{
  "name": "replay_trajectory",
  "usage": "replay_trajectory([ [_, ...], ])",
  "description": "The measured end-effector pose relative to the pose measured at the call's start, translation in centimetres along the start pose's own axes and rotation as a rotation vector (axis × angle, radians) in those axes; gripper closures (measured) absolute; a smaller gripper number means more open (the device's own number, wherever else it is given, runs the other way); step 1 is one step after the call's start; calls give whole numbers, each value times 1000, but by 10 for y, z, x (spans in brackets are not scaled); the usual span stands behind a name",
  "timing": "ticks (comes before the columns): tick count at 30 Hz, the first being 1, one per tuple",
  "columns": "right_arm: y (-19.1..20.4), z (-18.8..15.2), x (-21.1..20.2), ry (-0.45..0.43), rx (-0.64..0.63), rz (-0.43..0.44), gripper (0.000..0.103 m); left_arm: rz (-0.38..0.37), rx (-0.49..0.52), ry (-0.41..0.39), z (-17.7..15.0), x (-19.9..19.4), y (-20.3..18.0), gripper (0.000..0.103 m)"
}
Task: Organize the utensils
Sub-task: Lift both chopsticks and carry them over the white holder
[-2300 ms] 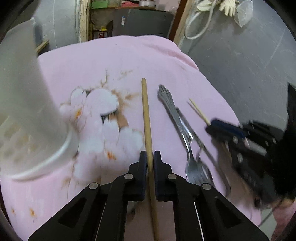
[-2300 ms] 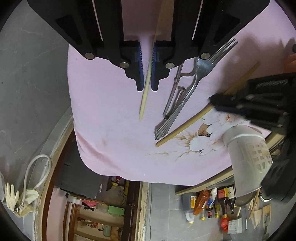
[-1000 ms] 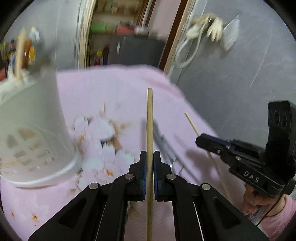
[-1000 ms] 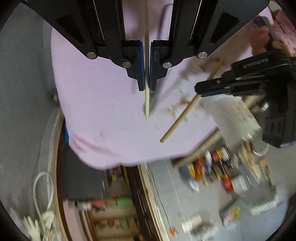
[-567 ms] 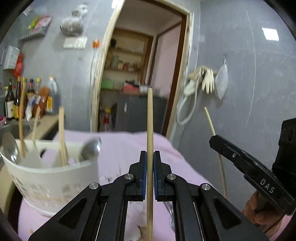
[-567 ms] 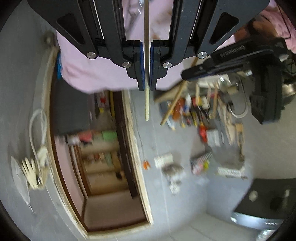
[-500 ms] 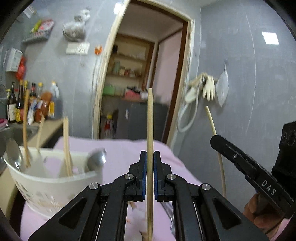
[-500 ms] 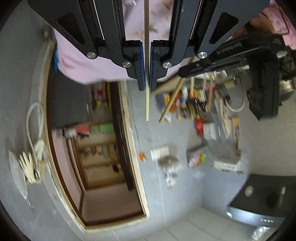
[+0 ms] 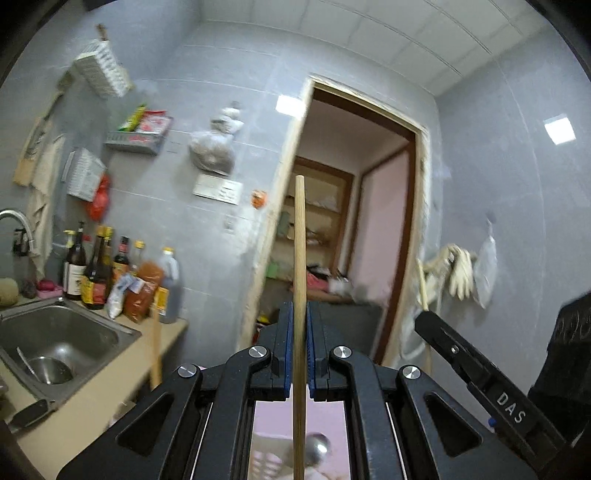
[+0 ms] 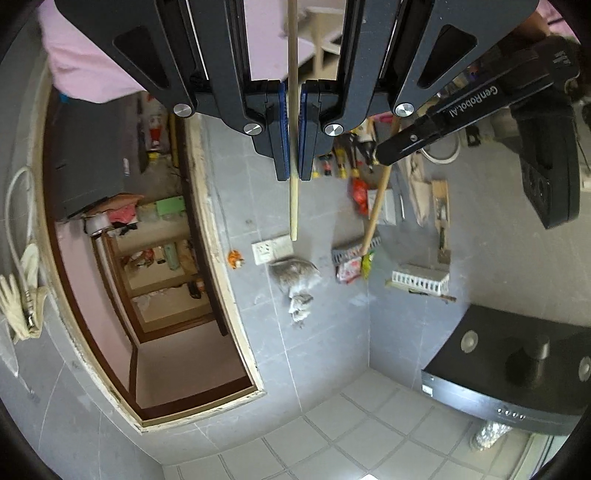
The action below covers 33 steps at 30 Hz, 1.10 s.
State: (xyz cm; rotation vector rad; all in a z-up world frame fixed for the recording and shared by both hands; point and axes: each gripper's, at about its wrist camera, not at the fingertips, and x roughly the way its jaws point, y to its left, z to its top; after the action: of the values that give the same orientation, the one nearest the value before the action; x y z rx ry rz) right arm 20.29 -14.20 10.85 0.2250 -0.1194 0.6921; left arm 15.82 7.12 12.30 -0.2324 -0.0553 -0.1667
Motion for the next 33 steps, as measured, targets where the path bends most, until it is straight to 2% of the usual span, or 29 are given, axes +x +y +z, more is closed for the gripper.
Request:
replay_trajectory([
  [6,6,-3,22,-59,72,30,100,97,-93,-65,15,6,64,99],
  [13,-1,-14,51,-64,136,-16,100,169,-171,-75,8,13,108,99],
  [20,-3,-33,61,-73,133,-98,100,227,-223,-80,-6,16,121,99],
  [33,7,-49,67,-78,105,-108,100,229,-231,-90,-17,21,117,99],
])
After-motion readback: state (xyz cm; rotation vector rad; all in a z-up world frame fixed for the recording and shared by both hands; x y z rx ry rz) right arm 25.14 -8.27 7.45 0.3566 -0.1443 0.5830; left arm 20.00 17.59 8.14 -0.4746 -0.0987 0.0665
